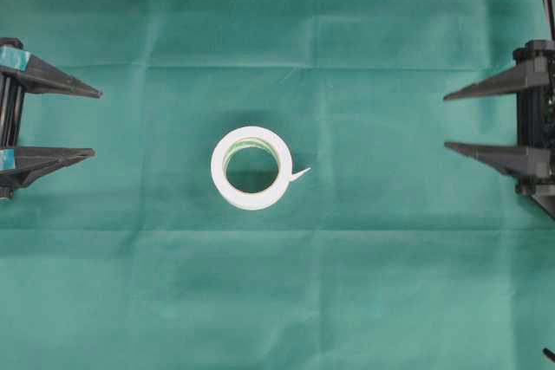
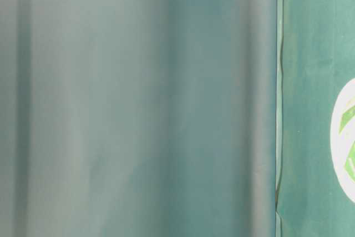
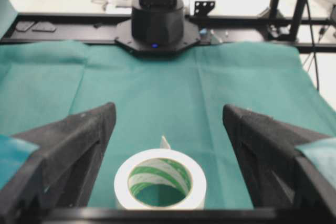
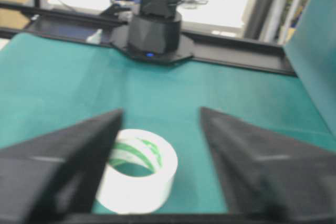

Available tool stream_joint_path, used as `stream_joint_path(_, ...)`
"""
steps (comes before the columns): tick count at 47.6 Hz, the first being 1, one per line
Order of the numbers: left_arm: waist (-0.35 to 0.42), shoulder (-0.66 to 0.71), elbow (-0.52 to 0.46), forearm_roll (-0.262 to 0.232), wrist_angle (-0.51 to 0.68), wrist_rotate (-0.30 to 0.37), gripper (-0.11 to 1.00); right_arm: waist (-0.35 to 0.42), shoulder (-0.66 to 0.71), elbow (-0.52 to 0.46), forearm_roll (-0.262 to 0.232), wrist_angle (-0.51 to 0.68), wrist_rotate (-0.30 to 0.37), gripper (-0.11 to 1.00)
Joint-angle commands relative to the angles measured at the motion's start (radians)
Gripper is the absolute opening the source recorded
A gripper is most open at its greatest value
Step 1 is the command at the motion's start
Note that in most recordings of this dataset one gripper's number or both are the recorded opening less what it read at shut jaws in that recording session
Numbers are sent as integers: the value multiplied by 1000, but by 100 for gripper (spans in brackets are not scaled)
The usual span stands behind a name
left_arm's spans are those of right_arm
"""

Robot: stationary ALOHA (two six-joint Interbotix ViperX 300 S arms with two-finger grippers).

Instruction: Peel off the duct tape with your right arm.

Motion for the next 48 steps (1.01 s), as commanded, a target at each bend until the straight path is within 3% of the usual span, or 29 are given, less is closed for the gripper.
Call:
stream_joint_path(1, -3, 9, -15, -2, -12, 0, 96, -2, 3, -11, -2, -18, 2, 50)
stream_joint_path(5, -3, 18, -18, 0, -20, 0, 96, -2, 5, -11, -2, -18, 2, 70)
stream_joint_path(18, -3, 179, -67, -2, -115, 0, 96, 0, 25, -15, -2, -37, 0, 69)
stream_joint_path(48, -5, 577, -341, -2, -195, 6, 96, -2, 35, -11, -2, -44, 0, 69)
